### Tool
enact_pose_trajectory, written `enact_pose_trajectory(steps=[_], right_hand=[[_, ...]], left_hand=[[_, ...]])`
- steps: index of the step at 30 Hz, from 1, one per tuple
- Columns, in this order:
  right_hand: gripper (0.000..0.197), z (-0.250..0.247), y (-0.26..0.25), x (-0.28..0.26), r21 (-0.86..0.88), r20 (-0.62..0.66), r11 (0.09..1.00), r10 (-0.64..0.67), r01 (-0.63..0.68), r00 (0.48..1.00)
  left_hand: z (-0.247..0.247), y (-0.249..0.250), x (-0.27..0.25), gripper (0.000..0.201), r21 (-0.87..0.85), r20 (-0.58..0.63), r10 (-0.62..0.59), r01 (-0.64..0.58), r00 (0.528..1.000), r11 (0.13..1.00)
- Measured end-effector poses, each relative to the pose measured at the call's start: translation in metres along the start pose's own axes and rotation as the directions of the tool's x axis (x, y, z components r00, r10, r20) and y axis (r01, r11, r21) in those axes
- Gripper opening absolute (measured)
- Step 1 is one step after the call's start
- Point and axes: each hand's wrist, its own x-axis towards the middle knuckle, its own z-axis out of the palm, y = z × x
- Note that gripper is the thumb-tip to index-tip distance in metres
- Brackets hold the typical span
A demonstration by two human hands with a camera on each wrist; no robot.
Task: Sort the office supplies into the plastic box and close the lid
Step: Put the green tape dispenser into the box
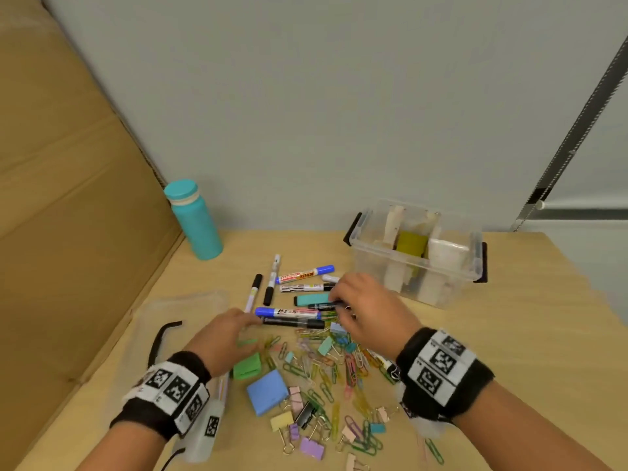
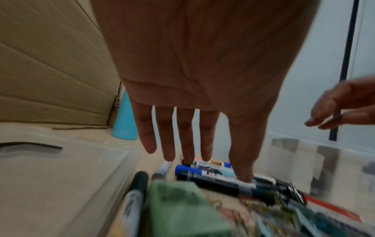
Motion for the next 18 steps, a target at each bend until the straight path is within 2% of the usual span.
enact_pose_trajectory(steps=[2,5,7,9,12,15,18], right_hand=[[0.023,0.019,-0.024,0.004,0.012,0.178,0.989,-0.15,0.15,0.973],[0.038,0.051,-0.053,0.009,0.017,0.419,0.949,-0.293,0.315,0.859],[0.05,0.073,-0.063,0.012,0.014,0.542,0.937,-0.301,0.35,0.785],[0.059,0.088,-0.066,0.014,0.006,0.617,0.951,-0.247,0.309,0.747],[0.054,0.098,-0.066,0.017,-0.002,0.619,0.976,-0.172,0.22,0.766],[0.043,0.1,-0.068,0.019,-0.03,0.587,0.977,-0.154,0.211,0.795],[0.037,0.096,-0.067,0.019,0.024,0.549,0.986,-0.15,0.164,0.822]], left_hand=[[0.012,-0.006,-0.005,0.053,0.031,0.075,0.001,-0.003,0.997,1.0],[0.02,-0.007,-0.006,0.058,0.123,0.089,-0.006,-0.005,0.996,0.992],[0.02,-0.006,-0.004,0.06,0.186,0.088,-0.019,0.002,0.996,0.983],[0.019,-0.005,-0.002,0.06,0.222,0.091,-0.019,-0.001,0.996,0.975],[0.017,-0.004,0.0,0.059,0.27,0.107,-0.01,-0.019,0.994,0.963],[0.015,-0.002,0.002,0.059,0.291,0.12,-0.001,-0.034,0.993,0.956],[0.012,0.0,0.001,0.059,0.277,0.118,-0.006,-0.027,0.993,0.96]])
